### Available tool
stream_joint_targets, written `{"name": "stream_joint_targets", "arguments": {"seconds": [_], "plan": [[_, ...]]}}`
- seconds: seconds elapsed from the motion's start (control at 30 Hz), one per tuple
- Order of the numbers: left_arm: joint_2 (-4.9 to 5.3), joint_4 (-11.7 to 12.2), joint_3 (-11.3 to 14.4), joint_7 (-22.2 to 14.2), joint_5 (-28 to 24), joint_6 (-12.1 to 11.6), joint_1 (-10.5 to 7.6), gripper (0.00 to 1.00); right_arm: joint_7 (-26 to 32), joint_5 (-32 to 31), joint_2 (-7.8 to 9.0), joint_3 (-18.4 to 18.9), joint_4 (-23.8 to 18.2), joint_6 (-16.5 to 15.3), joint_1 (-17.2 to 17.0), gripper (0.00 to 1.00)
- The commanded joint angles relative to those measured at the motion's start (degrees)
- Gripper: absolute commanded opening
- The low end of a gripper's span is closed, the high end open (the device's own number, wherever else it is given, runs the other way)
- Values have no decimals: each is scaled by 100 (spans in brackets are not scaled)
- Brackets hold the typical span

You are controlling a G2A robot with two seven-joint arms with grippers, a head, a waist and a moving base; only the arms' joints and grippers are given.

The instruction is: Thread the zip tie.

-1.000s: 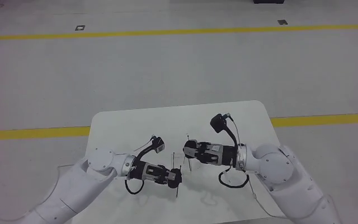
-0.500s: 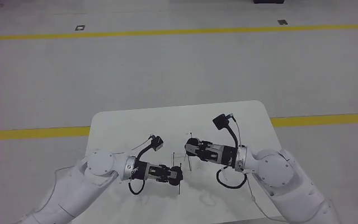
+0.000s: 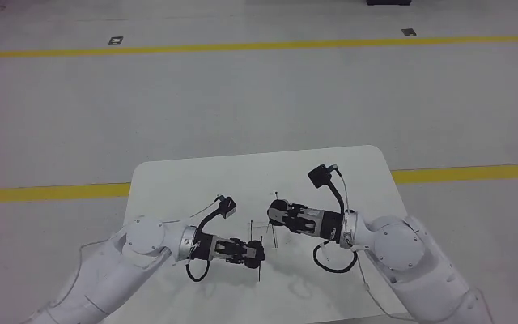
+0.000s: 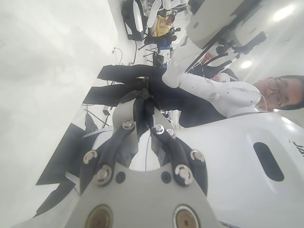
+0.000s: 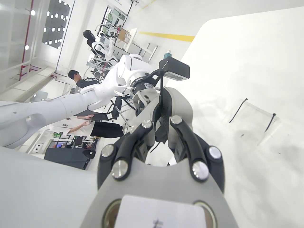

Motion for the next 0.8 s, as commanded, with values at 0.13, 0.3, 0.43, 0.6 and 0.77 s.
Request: {"name": "stream_joint_targets", "arguments": {"seconds": [0.13,0.3,0.43,0.6,0.77], "plan": [[0,0,0,0,0,0,0,0,0,0,0,0,0,0,0,0],[0,0,0,0,0,0,0,0,0,0,0,0,0,0,0,0],[0,0,0,0,0,0,0,0,0,0,0,0,0,0,0,0],[0,0,0,0,0,0,0,0,-317,-203,-24,-105,-61,249,-95,0],[0,0,0,0,0,0,0,0,-636,-480,-51,-236,-248,807,-223,0]]}}
